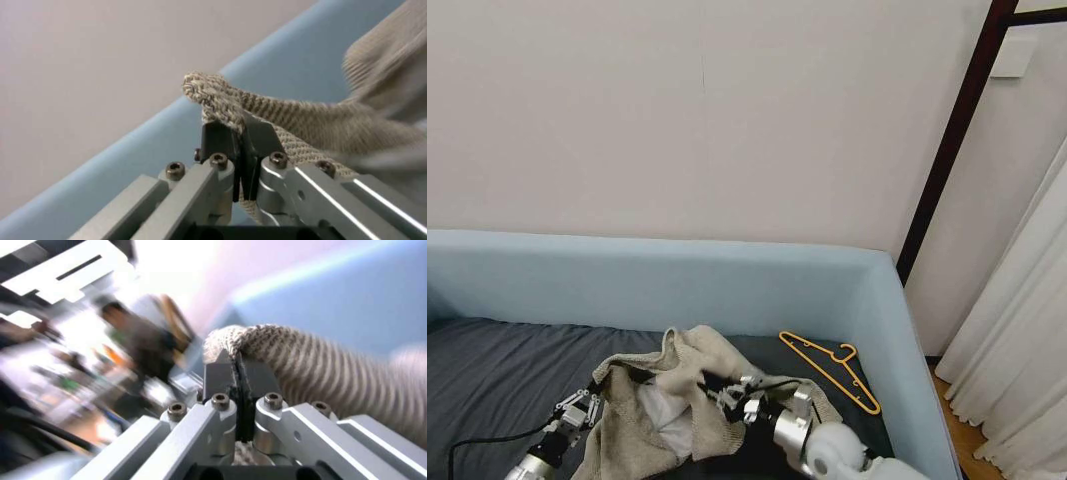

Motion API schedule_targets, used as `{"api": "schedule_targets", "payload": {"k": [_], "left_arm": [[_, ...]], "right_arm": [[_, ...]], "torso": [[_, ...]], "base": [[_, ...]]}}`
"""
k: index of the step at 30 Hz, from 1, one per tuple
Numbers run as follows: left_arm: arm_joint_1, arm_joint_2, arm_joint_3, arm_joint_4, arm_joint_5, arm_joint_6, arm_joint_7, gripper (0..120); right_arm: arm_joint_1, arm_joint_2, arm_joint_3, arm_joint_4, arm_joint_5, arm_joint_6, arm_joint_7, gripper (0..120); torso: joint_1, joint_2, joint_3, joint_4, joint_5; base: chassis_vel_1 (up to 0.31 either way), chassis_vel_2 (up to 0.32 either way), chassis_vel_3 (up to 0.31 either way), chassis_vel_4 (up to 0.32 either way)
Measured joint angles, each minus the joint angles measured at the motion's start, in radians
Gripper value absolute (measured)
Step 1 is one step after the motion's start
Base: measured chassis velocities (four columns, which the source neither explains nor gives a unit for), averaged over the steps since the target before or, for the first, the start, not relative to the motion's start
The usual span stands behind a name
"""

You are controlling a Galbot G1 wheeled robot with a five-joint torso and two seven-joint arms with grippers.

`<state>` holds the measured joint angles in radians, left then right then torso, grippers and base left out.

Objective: Pick up the clothes from the sofa and hang them on the clothes hanger.

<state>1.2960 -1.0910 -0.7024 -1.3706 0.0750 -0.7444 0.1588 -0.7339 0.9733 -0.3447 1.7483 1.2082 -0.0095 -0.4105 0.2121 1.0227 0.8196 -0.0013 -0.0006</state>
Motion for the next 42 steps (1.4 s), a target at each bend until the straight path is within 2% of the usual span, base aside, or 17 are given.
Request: {"api": "schedule_targets", "payload": {"k": [2, 6, 8, 10, 13, 19, 22, 24, 26, 29, 30, 32, 33, 34, 35, 37, 42], "left_arm": [[0.010, 0.013, -0.008, -0.023, -0.017, 0.008, -0.006, 0], [0.017, 0.012, -0.007, -0.027, -0.018, 0.008, -0.006, 0], [0.023, -0.007, -0.005, -0.027, -0.008, 0.007, -0.005, 0], [0.025, -0.013, -0.004, -0.028, -0.005, 0.006, -0.005, 0], [0.041, -0.039, -0.003, -0.038, 0.011, -0.001, -0.004, 0], [0.054, -0.054, -0.003, -0.045, 0.025, -0.010, -0.002, 0], [0.055, -0.054, -0.003, -0.046, 0.028, -0.011, -0.002, 0], [0.057, -0.053, -0.003, -0.050, 0.030, -0.011, -0.002, 0], [0.058, -0.053, -0.003, -0.052, 0.030, -0.011, -0.002, 0], [0.061, -0.051, -0.003, -0.057, 0.033, -0.011, -0.001, 0], [0.061, -0.051, -0.003, -0.057, 0.033, -0.011, -0.001, 0], [0.063, -0.052, -0.004, -0.059, 0.033, -0.011, -0.001, 0], [0.063, -0.053, -0.004, -0.059, 0.033, -0.011, -0.001, 0], [0.065, -0.053, -0.005, -0.059, 0.033, -0.011, -0.001, 0], [0.065, -0.053, -0.005, -0.059, 0.033, -0.011, -0.001, 0], [0.066, -0.054, -0.006, -0.059, 0.033, -0.011, -0.001, 0], [0.064, -0.053, -0.006, -0.059, 0.033, -0.011, -0.001, 0]], "right_arm": [[-0.023, -0.053, 0.041, 0.108, 0.107, -0.029, -0.014, 0], [-0.052, -0.091, 0.046, 0.132, 0.092, -0.041, 0.045, 0], [-0.073, -0.110, 0.033, 0.052, -0.065, -0.068, 0.162, 0], [-0.076, -0.109, 0.030, 0.028, -0.102, -0.078, 0.188, 0], [-0.086, -0.094, 0.017, -0.106, -0.275, -0.121, 0.283, 0], [-0.121, -0.089, 0.012, -0.232, -0.531, -0.183, 0.273, 0], [-0.135, -0.091, 0.010, -0.233, -0.567, -0.213, 0.315, 0], [-0.153, -0.090, 0.016, -0.216, -0.603, -0.251, 0.405, 8], [-0.156, -0.090, 0.021, -0.208, -0.615, -0.267, 0.435, 11], [-0.163, -0.105, 0.048, -0.145, -0.666, -0.364, 0.607, 28], [-0.163, -0.105, 0.048, -0.145, -0.666, -0.364, 0.607, 28], [-0.167, -0.119, 0.066, -0.096, -0.681, -0.383, 0.655, 36], [-0.167, -0.121, 0.070, -0.084, -0.684, -0.385, 0.660, 38], [-0.168, -0.129, 0.083, -0.040, -0.697, -0.387, 0.671, 45], [-0.168, -0.129, 0.083, -0.040, -0.697, -0.387, 0.671, 45], [-0.159, -0.139, 0.089, 0.036, -0.704, -0.352, 0.661, 55], [-0.124, -0.147, 0.048, 0.096, -0.718, -0.278, 0.511, 73]], "torso": [[0.000, 0.000, 0.000, 0.0002, 0.0001], [0.000, 0.000, 0.000, 0.0000, -0.0002], [0.000, 0.000, 0.000, -0.0002, -0.0001], [0.000, 0.000, 0.000, -0.0002, -0.0002], [0.000, 0.000, 0.000, 0.0001, 0.0001], [0.000, 0.000, 0.000, 0.0000, 0.0000], [0.000, 0.000, 0.000, -0.0001, 0.0000], [0.000, 0.000, 0.000, -0.0001, -0.0001], [0.000, 0.000, 0.000, 0.0000, 0.0000], [0.000, 0.000, 0.000, 0.0000, -0.0002], [0.000, 0.000, 0.000, 0.0000, -0.0002], [0.000, 0.000, 0.000, -0.0001, -0.0002], [0.000, 0.000, 0.000, -0.0001, -0.0001], [0.000, 0.000, 0.000, -0.0001, -0.0003], [0.000, 0.000, 0.000, -0.0001, -0.0003], [0.000, 0.000, 0.000, 0.0000, -0.0002], [0.000, 0.000, 0.000, 0.0001, -0.0004]], "base": [[0.000, 0.000, 0.000, 0.000], [0.000, 0.000, 0.000, 0.000], [0.000, 0.000, 0.000, 0.000], [0.000, 0.000, 0.000, 0.000], [0.000, 0.000, 0.000, 0.000], [0.000, 0.000, 0.000, 0.000], [0.000, 0.000, 0.000, 0.000], [0.000, 0.000, 0.000, 0.000], [0.000, 0.000, 0.000, 0.000], [0.000, 0.000, 0.000, 0.000], [0.000, 0.000, 0.000, 0.000], [0.000, 0.000, 0.000, 0.000], [0.000, 0.000, 0.000, 0.000], [0.000, 0.000, 0.000, 0.000], [0.000, 0.000, 0.000, 0.000], [0.000, 0.000, 0.000, 0.000], [0.000, 0.000, 0.000, 0.000]]}}
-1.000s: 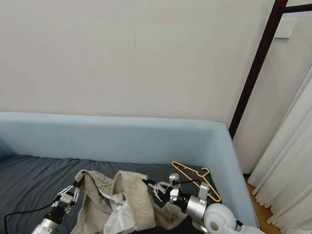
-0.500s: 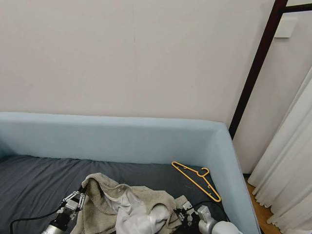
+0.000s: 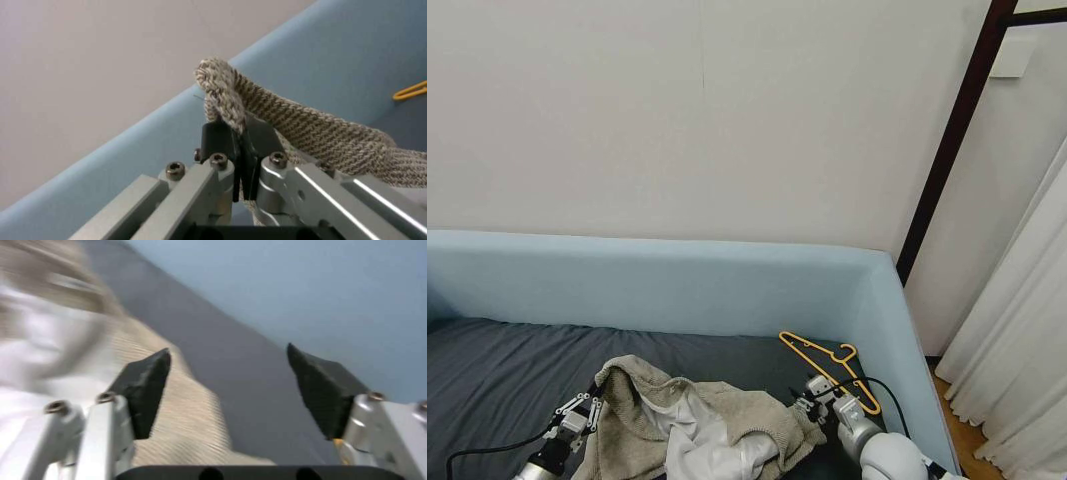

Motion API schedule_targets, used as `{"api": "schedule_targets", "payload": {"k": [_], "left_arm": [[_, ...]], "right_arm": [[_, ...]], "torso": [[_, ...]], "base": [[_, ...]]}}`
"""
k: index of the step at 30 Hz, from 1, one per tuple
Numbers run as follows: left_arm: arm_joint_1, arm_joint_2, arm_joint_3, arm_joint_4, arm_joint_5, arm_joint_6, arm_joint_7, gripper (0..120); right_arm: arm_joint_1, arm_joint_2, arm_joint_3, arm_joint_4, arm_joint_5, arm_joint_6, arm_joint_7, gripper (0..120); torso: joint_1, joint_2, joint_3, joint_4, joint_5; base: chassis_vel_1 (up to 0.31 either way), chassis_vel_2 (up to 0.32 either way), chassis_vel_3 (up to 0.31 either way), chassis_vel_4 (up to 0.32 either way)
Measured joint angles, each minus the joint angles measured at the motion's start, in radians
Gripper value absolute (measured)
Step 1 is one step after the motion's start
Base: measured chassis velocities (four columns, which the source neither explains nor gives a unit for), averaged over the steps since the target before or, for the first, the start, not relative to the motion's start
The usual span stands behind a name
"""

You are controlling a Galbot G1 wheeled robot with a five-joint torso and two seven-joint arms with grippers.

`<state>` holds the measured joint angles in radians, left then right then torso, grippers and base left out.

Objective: Pick up the clothes from the sofa and hang them on the clothes hanger.

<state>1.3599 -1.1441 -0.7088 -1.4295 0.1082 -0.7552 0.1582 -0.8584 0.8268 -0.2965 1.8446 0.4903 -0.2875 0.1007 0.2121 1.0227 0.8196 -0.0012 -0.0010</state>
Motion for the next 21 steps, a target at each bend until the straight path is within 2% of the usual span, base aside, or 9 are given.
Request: {"api": "schedule_targets", "payload": {"k": [3, 4, 5, 7, 15, 18, 21], "left_arm": [[-0.004, 0.002, 0.002, 0.004, 0.000, 0.000, 0.000, 0], [-0.004, 0.002, 0.002, 0.004, 0.000, 0.000, 0.000, 0], [-0.004, 0.003, 0.003, 0.006, 0.000, 0.001, 0.000, 0], [-0.005, 0.006, 0.003, 0.007, -0.002, 0.002, 0.000, 0], [-0.010, 0.007, 0.010, 0.007, -0.005, 0.004, 0.000, 0], [-0.013, 0.006, 0.015, 0.012, -0.005, 0.004, 0.000, 0], [-0.015, 0.005, 0.016, 0.016, -0.004, 0.004, 0.000, 0]], "right_arm": [[0.042, 0.031, -0.050, -0.081, -0.194, 0.066, -0.194, 86], [0.042, 0.031, -0.050, -0.081, -0.194, 0.066, -0.194, 86], [0.056, 0.052, -0.055, -0.128, -0.288, 0.099, -0.293, 93], [0.077, 0.086, -0.060, -0.193, -0.440, 0.136, -0.425, 98], [0.102, 0.122, -0.076, -0.254, -0.662, 0.115, -0.470, 100], [0.104, 0.132, -0.083, -0.268, -0.749, 0.081, -0.412, 100], [0.105, 0.137, -0.094, -0.264, -0.764, 0.037, -0.380, 100]], "torso": [[0.000, 0.000, 0.000, -0.0001, 0.0002], [0.000, 0.000, 0.000, -0.0001, 0.0002], [0.000, 0.000, 0.000, 0.0001, 0.0003], [0.000, 0.000, 0.000, 0.0001, 0.0003], [0.000, 0.000, 0.000, -0.0001, 0.0002], [0.000, 0.000, 0.000, -0.0002, 0.0002], [0.000, 0.000, 0.000, -0.0002, 0.0001]], "base": [[0.000, 0.000, 0.000, 0.000], [0.000, 0.000, 0.000, 0.000], [0.000, 0.000, 0.000, 0.000], [0.000, 0.000, 0.000, 0.000], [0.000, 0.000, 0.000, 0.000], [0.000, 0.000, 0.000, 0.000], [0.000, 0.000, 0.000, 0.000]]}}
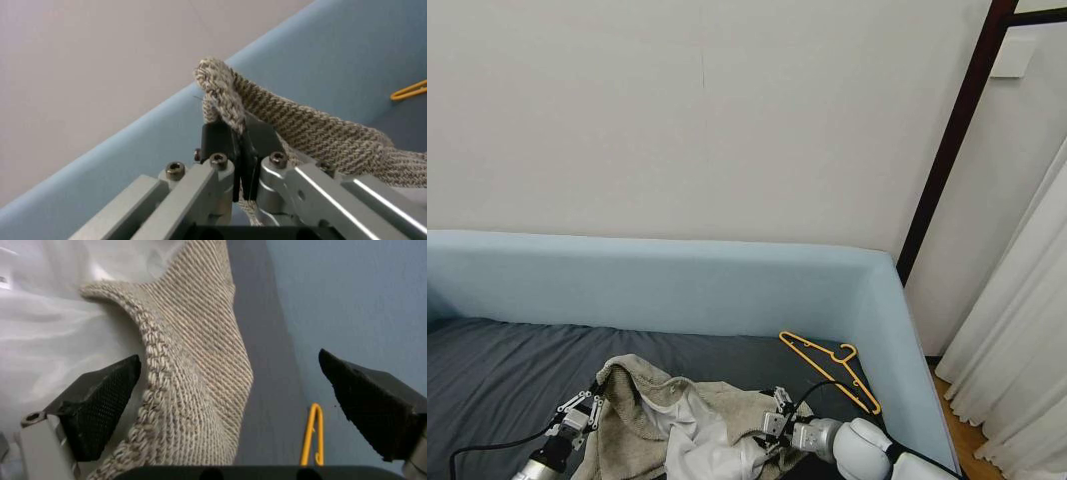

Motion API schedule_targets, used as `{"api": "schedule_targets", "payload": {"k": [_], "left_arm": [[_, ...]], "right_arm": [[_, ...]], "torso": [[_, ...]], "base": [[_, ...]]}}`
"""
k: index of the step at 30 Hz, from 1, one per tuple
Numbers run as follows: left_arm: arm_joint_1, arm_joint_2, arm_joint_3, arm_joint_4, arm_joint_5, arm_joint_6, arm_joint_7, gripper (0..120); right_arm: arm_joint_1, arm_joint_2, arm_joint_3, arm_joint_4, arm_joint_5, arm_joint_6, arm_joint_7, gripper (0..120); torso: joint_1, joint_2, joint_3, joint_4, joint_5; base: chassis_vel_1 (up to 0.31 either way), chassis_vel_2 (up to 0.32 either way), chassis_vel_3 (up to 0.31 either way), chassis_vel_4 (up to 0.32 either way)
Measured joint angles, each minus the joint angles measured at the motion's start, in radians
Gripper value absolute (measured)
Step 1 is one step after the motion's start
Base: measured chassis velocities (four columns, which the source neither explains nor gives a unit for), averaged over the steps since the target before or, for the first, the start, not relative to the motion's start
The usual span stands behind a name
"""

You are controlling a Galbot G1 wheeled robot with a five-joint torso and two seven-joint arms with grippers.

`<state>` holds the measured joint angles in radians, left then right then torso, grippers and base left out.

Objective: Pick up the clothes from the sofa and hang them on the clothes hanger.

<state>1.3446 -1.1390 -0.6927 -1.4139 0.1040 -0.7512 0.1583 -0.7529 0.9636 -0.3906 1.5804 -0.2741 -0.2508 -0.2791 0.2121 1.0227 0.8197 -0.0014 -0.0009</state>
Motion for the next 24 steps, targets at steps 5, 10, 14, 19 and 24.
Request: {"api": "schedule_targets", "payload": {"k": [5, 10, 14, 19, 24], "left_arm": [[-0.005, -0.003, 0.005, 0.003, 0.004, 0.002, 0.000, 0], [-0.006, -0.011, 0.005, 0.002, 0.008, 0.007, 0.000, 0], [-0.003, -0.016, 0.002, -0.002, 0.009, 0.009, 0.000, 0], [0.002, -0.023, -0.004, -0.003, 0.010, 0.009, 0.000, 0], [0.003, -0.032, -0.006, -0.003, 0.013, 0.007, -0.001, 0]], "right_arm": [[0.042, 0.022, -0.054, -0.005, -0.014, -0.072, 0.026, 100], [0.091, 0.062, -0.114, -0.049, -0.014, -0.076, 0.021, 100], [0.117, 0.087, -0.149, -0.083, -0.032, -0.076, 0.013, 100], [0.134, 0.101, -0.171, -0.107, -0.063, -0.073, -0.005, 100], [0.135, 0.105, -0.170, -0.122, -0.086, -0.065, -0.021, 90]], "torso": [[0.000, 0.000, 0.000, 0.0001, 0.0000], [0.000, 0.000, 0.000, 0.0004, 0.0000], [0.000, 0.000, 0.000, 0.0002, 0.0000], [0.000, 0.000, 0.000, 0.0002, 0.0000], [0.000, 0.000, 0.000, 0.0002, 0.0001]], "base": [[0.000, 0.000, 0.000, 0.000], [0.000, 0.000, 0.000, 0.000], [0.000, 0.000, 0.000, 0.000], [0.000, 0.000, 0.000, 0.000], [0.000, 0.000, 0.000, 0.000]]}}
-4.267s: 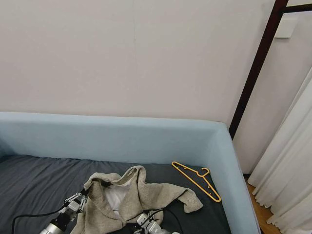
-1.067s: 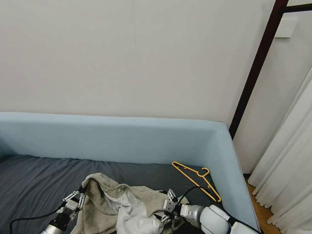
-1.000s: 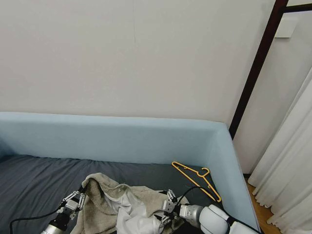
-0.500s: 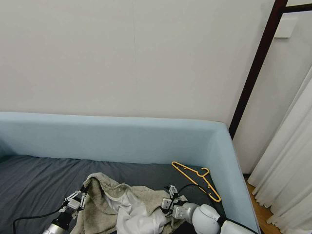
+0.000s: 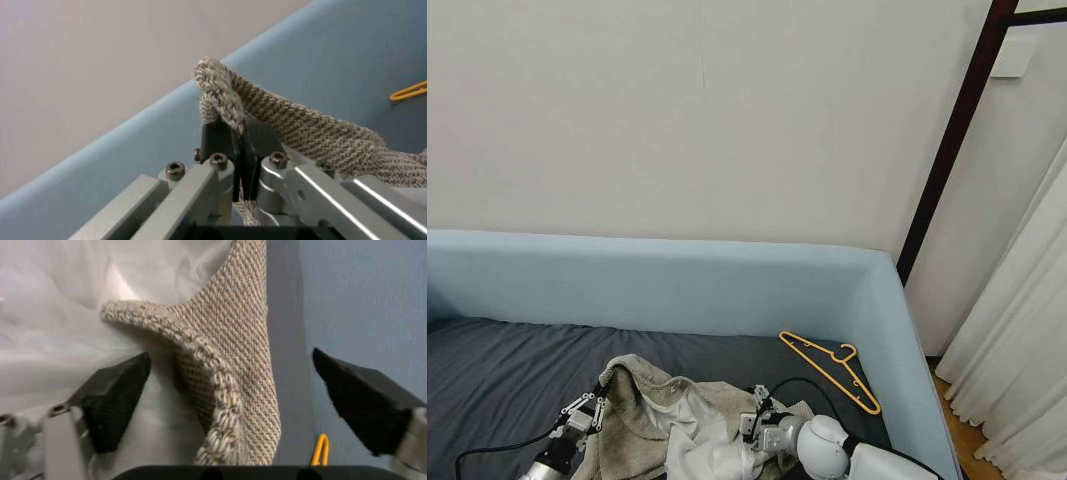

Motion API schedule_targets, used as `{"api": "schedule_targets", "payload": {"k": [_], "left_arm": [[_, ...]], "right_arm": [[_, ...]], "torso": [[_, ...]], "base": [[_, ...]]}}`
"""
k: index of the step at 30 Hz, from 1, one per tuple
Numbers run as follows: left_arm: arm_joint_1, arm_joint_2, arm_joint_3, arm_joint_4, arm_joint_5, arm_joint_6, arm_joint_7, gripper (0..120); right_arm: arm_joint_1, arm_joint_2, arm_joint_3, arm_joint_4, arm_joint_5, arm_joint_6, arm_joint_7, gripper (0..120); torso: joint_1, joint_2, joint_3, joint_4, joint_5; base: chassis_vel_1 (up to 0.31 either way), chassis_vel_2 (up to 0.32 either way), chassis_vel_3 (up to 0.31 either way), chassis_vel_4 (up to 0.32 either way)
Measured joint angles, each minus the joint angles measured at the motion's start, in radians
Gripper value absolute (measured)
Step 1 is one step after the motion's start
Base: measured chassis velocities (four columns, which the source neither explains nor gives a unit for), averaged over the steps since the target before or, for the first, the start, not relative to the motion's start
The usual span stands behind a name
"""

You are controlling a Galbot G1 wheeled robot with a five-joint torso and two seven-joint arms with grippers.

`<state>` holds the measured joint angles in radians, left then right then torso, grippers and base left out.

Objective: Pick up the clothes from the sofa and hang them on the clothes hanger.

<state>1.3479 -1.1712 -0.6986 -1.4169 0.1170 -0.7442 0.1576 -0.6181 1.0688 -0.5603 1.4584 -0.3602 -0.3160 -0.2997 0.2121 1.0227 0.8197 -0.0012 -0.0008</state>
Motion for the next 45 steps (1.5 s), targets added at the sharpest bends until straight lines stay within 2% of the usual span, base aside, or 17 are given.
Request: {"api": "schedule_targets", "payload": {"k": [1, 3, 5, 11, 12, 15, 16, 20, 23, 24, 32, 33, 36, 37, 41, 42, 45], "left_arm": [[0.000, -0.002, 0.000, 0.000, 0.002, 0.000, 0.000, 0], [0.000, -0.002, 0.000, 0.000, 0.003, -0.001, 0.000, 0], [0.000, -0.003, 0.000, -0.001, 0.006, -0.001, -0.001, 0], [0.000, -0.005, 0.000, -0.001, 0.010, -0.001, -0.002, 0], [0.000, -0.005, 0.000, -0.001, 0.011, -0.001, -0.002, 0], [0.001, -0.005, 0.001, -0.001, 0.013, -0.001, -0.003, 0], [0.001, -0.005, 0.001, -0.001, 0.013, -0.001, -0.003, 0], [0.000, -0.003, 0.002, 0.006, 0.014, -0.004, -0.003, 0], [0.000, 0.001, 0.002, 0.009, 0.013, -0.004, -0.004, 0], [-0.001, 0.004, 0.002, 0.012, 0.012, -0.005, -0.004, 0], [-0.009, 0.023, 0.005, 0.030, -0.004, -0.010, -0.005, 0], [-0.011, 0.025, 0.006, 0.032, -0.010, -0.011, -0.006, 0], [-0.025, 0.049, 0.010, 0.002, -0.102, 0.002, -0.015, 0], [-0.025, 0.049, 0.010, 0.002, -0.102, 0.002, -0.015, 0], [-0.044, 0.121, 0.012, -0.111, -0.303, 0.052, -0.022, 0], [-0.044, 0.121, 0.012, -0.111, -0.303, 0.052, -0.022, 0], [-0.061, 0.193, 0.003, -0.202, -0.470, 0.082, -0.030, 0]], "right_arm": [[-0.001, -0.001, 0.009, -0.006, -0.015, 0.002, -0.009, 83], [-0.002, -0.002, 0.012, -0.007, -0.020, 0.002, -0.013, 81], [-0.008, -0.012, 0.028, -0.010, -0.034, 0.005, -0.033, 69], [-0.022, -0.024, 0.052, -0.005, -0.036, 0.030, -0.042, 53], [-0.029, -0.028, 0.056, 0.001, -0.027, 0.042, -0.043, 46], [-0.040, -0.038, 0.059, 0.026, 0.034, 0.068, -0.041, 34], [-0.040, -0.038, 0.059, 0.026, 0.034, 0.068, -0.041, 34], [-0.049, -0.045, 0.058, 0.068, 0.196, 0.105, 0.013, 15], [-0.048, -0.043, 0.065, 0.069, 0.217, 0.108, 0.026, 8], [-0.047, -0.041, 0.079, 0.066, 0.228, 0.109, 0.034, 1], [-0.054, -0.058, 0.168, 0.065, 0.355, 0.109, 0.078, 0], [-0.055, -0.066, 0.181, 0.072, 0.407, 0.114, 0.088, 0], [-0.061, -0.114, 0.242, 0.137, 0.756, 0.195, 0.111, 0], [-0.061, -0.114, 0.242, 0.137, 0.756, 0.195, 0.111, 0], [-0.077, -0.184, 0.339, 0.292, 1.172, 0.235, 0.147, 0], [-0.077, -0.184, 0.339, 0.292, 1.172, 0.235, 0.147, 0], [-0.081, -0.227, 0.441, 0.417, 1.381, 0.246, 0.174, 0]], "torso": [[0.000, 0.000, 0.000, 0.0000, 0.0000], [0.000, 0.000, 0.000, 0.0000, 0.0000], [0.000, 0.000, 0.000, -0.0001, 0.0000], [0.000, 0.000, 0.000, -0.0001, 0.0000], [0.000, 0.000, 0.000, -0.0001, 0.0000], [0.000, 0.000, 0.000, -0.0001, 0.0000], [0.000, 0.000, 0.000, -0.0001, 0.0000], [0.000, 0.000, 0.000, 0.0000, 0.0000], [0.000, 0.000, 0.000, 0.0000, 0.0000], [0.000, 0.000, 0.000, 0.0000, -0.0001], [0.000, 0.000, 0.000, 0.0000, -0.0001], [0.000, 0.000, 0.000, 0.0000, -0.0001], [0.000, 0.000, 0.000, 0.0001, -0.0004], [0.000, 0.000, 0.000, 0.0001, -0.0004], [0.000, 0.000, 0.000, -0.0001, -0.0001], [0.000, 0.000, 0.000, -0.0001, -0.0001], [0.000, 0.000, 0.000, 0.0000, 0.0001]], "base": [[0.000, 0.000, 0.000, 0.000], [0.000, 0.000, 0.000, 0.000], [0.000, 0.000, 0.000, 0.000], [0.000, 0.000, 0.000, 0.000], [0.000, 0.000, 0.000, 0.000], [0.000, 0.000, 0.000, 0.000], [0.000, 0.000, 0.000, 0.000], [0.000, 0.000, 0.000, 0.000], [0.000, 0.000, 0.000, 0.000], [0.000, 0.000, 0.000, 0.000], [0.000, 0.000, 0.000, 0.000], [0.000, 0.000, 0.000, 0.000], [0.000, 0.000, 0.000, 0.000], [0.000, 0.000, 0.000, 0.000], [0.000, 0.000, 0.000, 0.000], [0.000, 0.000, 0.000, 0.000], [0.000, 0.000, 0.000, 0.000]]}}
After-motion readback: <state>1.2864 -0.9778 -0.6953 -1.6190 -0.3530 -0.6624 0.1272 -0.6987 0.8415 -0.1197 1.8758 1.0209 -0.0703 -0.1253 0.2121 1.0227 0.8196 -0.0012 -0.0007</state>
